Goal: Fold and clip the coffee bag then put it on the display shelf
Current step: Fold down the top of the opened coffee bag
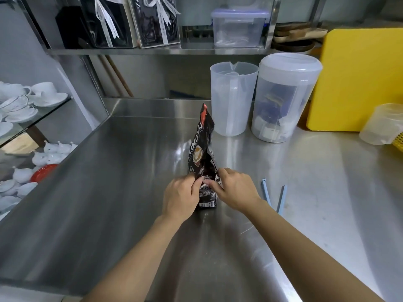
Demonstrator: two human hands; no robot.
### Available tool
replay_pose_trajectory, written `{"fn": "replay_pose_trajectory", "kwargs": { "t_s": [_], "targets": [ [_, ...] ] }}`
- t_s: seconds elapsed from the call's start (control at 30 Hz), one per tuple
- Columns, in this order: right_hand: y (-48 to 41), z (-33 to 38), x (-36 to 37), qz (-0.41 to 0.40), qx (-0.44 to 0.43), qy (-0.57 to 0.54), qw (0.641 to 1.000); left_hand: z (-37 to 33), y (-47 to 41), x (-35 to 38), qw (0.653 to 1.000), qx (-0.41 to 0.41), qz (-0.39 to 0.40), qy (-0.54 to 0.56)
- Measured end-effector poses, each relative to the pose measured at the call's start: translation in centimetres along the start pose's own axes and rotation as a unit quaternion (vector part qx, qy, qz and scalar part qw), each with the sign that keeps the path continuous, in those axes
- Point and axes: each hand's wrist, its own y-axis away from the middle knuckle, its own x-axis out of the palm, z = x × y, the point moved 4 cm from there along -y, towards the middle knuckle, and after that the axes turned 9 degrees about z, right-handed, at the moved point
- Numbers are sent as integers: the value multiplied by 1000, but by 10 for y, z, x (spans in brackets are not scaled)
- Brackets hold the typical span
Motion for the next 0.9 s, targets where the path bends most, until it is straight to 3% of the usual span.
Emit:
{"fn": "replay_pose_trajectory", "kwargs": {
  "t_s": [0.1,0.23,0.33,0.43,0.5,0.63,0.77,0.9],
  "targets": [
    [2,0,-4,-37,5,4,999,-12,-2,0,999,1,-16,-47],
    [-4,-10,-8,-1,-30,-55,998,-33,-1,7,999,4,-9,-45],
    [-5,-21,-9,27,-36,-103,994,-36,-12,-9,996,28,-18,86],
    [-9,-36,-10,55,-4,-195,979,-15,-37,-42,956,7,-86,281],
    [-13,-44,-16,56,19,-277,959,2,-53,-52,933,-40,-56,354],
    [-24,-58,-18,61,71,-355,930,11,-73,-45,930,-74,81,352],
    [-37,-68,-15,80,81,-400,909,9,-81,-44,900,-100,54,420],
    [-38,-73,-33,47,126,-484,865,13,-86,-48,929,-91,22,358]
  ]
}}
